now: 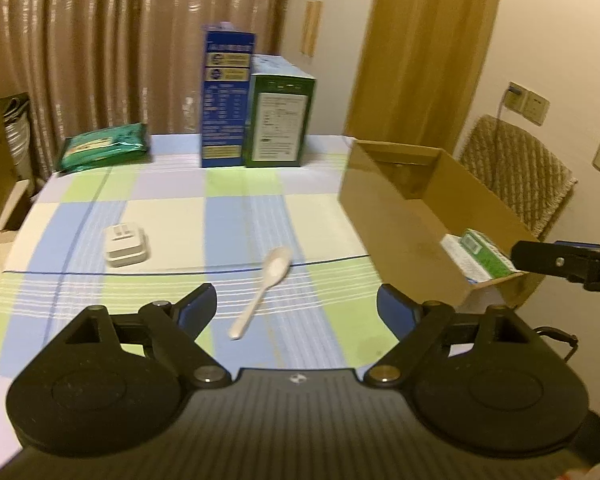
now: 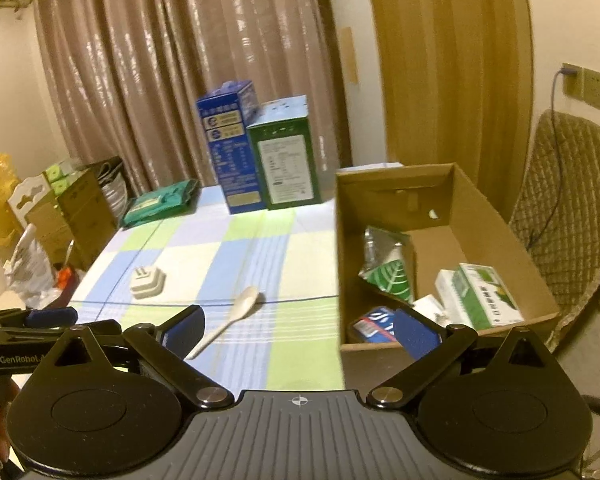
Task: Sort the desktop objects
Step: 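Move both tools back over the white plug and white spoon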
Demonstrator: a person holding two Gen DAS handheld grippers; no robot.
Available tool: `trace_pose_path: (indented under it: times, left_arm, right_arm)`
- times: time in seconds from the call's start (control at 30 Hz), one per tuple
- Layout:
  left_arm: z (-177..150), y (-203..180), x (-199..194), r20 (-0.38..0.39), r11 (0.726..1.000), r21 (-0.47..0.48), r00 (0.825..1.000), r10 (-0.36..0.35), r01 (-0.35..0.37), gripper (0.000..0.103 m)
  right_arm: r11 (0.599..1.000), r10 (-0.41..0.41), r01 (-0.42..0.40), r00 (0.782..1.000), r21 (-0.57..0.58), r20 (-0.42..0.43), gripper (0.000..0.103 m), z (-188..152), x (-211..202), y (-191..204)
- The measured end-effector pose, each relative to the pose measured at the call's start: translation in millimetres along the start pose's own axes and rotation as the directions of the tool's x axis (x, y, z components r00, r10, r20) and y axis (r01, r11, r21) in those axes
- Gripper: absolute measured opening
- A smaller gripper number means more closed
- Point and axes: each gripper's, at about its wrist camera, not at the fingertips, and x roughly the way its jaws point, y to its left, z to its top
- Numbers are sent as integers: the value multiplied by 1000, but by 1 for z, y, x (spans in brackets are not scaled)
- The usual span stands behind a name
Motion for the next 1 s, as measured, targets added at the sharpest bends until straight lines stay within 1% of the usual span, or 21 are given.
trace_pose_path:
  times: [0.3,0.53,0.73,1.0]
  left_arm:
    - [-13,45,-18,-4,997,-31,998,67,-67,86]
    - [-22,83,-26,-5,991,-45,992,127,-127,87]
    - [-24,111,-22,-9,984,-41,985,173,-174,88]
    - [-20,142,6,-16,976,-74,979,202,-203,90]
  right_arm:
    - [998,41,-43,999,-49,-34,98,-8,17,36]
    - [995,62,-65,997,-81,-42,98,-13,38,67]
    - [994,68,-73,995,-78,-68,98,-18,66,84]
    - [997,45,-50,994,-57,-98,98,-21,118,92]
